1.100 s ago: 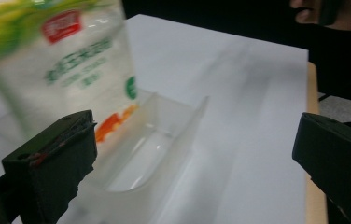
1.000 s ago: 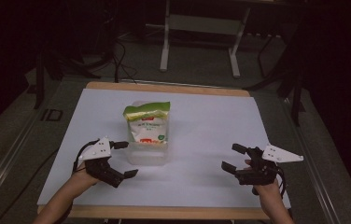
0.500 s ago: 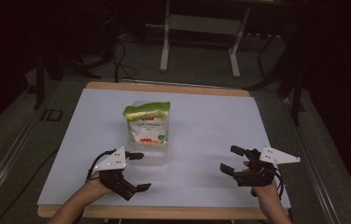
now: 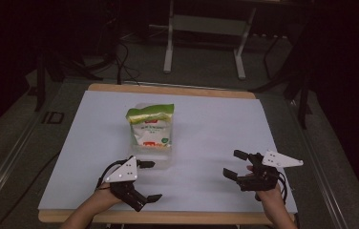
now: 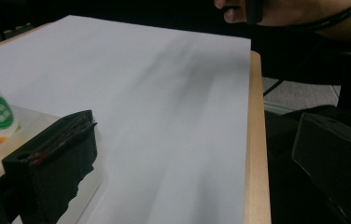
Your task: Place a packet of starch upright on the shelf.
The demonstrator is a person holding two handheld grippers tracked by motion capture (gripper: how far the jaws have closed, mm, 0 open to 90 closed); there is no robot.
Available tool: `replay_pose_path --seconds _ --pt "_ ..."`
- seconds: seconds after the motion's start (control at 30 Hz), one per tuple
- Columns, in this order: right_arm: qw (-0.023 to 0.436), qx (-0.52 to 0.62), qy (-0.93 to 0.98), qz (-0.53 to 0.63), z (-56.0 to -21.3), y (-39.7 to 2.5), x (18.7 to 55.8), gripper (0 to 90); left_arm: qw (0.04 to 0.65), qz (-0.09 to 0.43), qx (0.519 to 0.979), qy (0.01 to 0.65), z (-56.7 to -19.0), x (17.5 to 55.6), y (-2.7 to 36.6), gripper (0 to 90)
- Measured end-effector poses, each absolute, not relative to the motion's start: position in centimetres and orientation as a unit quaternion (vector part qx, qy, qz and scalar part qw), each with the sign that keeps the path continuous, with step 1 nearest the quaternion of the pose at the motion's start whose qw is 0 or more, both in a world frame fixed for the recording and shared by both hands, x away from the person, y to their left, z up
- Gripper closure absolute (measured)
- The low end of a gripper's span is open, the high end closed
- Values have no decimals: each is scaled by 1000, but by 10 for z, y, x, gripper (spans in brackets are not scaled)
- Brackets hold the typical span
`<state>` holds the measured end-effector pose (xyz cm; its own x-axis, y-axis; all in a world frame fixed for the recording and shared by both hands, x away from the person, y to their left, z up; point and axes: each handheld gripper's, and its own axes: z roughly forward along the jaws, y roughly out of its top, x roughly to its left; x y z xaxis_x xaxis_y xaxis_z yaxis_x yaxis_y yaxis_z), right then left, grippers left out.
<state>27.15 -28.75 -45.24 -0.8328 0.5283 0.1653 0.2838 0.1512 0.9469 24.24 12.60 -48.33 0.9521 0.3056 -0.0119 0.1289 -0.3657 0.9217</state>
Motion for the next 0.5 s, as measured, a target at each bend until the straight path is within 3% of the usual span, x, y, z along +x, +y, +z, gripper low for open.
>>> replay_pose_path --seconds 0.5 --pt "101 257 767 579 -461 -282 269 143 542 82 828 119 -488 234 117 1"
